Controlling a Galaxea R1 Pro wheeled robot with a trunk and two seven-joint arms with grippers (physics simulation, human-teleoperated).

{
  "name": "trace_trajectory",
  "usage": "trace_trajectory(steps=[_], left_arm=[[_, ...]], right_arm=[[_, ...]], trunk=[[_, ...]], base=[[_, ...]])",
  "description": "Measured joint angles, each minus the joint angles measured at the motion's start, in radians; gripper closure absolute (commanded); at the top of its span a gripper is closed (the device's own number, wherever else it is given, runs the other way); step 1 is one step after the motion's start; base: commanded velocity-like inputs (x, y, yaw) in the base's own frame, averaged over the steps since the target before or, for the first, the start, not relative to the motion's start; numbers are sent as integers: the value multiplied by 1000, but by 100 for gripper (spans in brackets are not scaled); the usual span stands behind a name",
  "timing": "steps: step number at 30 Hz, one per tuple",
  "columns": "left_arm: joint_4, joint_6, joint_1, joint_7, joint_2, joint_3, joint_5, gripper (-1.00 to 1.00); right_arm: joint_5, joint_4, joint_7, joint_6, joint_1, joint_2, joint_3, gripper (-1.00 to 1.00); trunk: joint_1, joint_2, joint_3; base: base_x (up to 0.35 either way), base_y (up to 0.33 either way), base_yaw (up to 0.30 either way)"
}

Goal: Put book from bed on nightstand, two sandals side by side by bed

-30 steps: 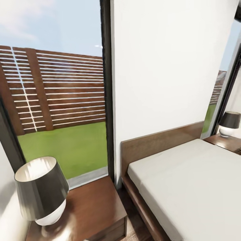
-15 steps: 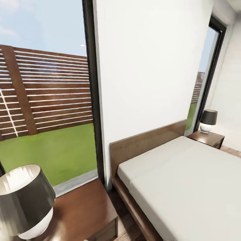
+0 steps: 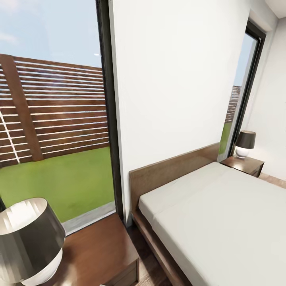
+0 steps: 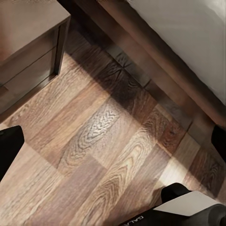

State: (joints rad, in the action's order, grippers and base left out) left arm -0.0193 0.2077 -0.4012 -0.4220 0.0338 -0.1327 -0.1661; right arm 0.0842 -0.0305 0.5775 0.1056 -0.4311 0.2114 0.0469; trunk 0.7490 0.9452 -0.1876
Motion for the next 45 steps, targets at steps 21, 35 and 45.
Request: trace_trajectory(steps=[21,35,45], left_arm=[[0,0,0,0,0,0,0,-100],[0,0,0,0,0,0,0,-100],[0,0,0,0,0,0,0,-100]], right_arm=[[1,0,0,1,0,1,0,-100],[1,0,-5,1,0,3,0,-100],[1,0,-5,1,0,3,0,-100]], trunk=[[-81,-147,66],[-134,-245,110],[-173,-316,141]], base=[[0,0,0],[0,0,0],[0,0,0]])
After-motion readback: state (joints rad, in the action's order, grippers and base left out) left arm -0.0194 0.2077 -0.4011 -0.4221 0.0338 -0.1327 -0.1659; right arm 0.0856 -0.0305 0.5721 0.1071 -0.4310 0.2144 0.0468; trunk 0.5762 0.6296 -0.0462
